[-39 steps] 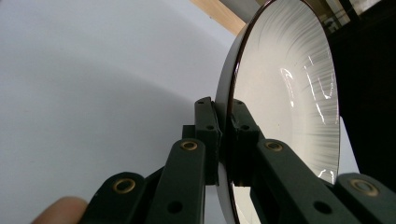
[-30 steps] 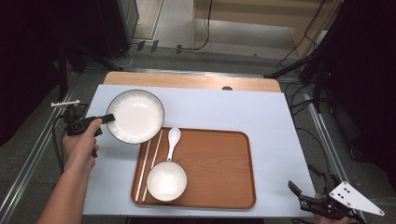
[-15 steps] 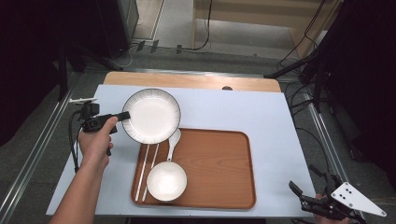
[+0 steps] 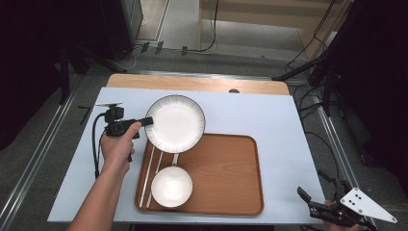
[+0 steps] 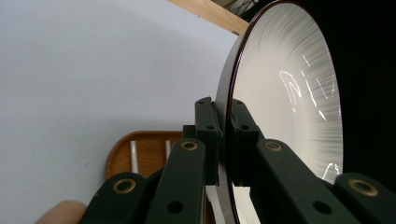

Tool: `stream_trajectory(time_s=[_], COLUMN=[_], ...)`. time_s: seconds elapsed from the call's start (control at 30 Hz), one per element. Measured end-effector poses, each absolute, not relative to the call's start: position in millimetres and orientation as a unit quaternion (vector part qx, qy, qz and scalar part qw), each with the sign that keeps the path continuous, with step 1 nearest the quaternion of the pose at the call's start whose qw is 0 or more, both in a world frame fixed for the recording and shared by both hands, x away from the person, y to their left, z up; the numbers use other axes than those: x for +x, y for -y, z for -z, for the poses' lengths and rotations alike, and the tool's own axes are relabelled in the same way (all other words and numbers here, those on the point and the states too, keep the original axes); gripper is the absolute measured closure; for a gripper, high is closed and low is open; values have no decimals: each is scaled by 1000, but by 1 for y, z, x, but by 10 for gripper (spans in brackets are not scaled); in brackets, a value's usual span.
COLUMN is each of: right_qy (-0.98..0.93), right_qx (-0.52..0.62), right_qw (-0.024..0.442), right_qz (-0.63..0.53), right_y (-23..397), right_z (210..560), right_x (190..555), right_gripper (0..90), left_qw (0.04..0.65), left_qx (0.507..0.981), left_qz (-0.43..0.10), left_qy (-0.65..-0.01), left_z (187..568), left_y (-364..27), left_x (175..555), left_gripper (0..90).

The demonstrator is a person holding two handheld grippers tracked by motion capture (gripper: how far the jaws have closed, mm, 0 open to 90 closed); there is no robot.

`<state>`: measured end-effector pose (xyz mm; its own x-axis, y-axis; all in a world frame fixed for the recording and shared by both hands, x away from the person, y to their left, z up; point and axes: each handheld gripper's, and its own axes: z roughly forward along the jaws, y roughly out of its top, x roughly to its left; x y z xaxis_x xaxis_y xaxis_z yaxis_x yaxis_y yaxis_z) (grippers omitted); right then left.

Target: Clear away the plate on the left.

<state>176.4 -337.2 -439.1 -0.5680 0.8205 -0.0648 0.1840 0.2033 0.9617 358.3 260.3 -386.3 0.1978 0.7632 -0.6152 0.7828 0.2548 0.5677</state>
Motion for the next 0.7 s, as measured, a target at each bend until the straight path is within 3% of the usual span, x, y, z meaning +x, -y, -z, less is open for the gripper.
stream_trajectory(time_s=[0.7], right_qy=[-712], right_qx=[353], right_qw=[303], right_qz=[-525], right_y=[337], right_z=[439], right_x=[176], right_gripper=[132], left_qw=[464], left_qx=[644], left_qz=[32], left_qy=[-608], left_z=[397], left_y=[-221], left_x=[361], left_gripper=[853])
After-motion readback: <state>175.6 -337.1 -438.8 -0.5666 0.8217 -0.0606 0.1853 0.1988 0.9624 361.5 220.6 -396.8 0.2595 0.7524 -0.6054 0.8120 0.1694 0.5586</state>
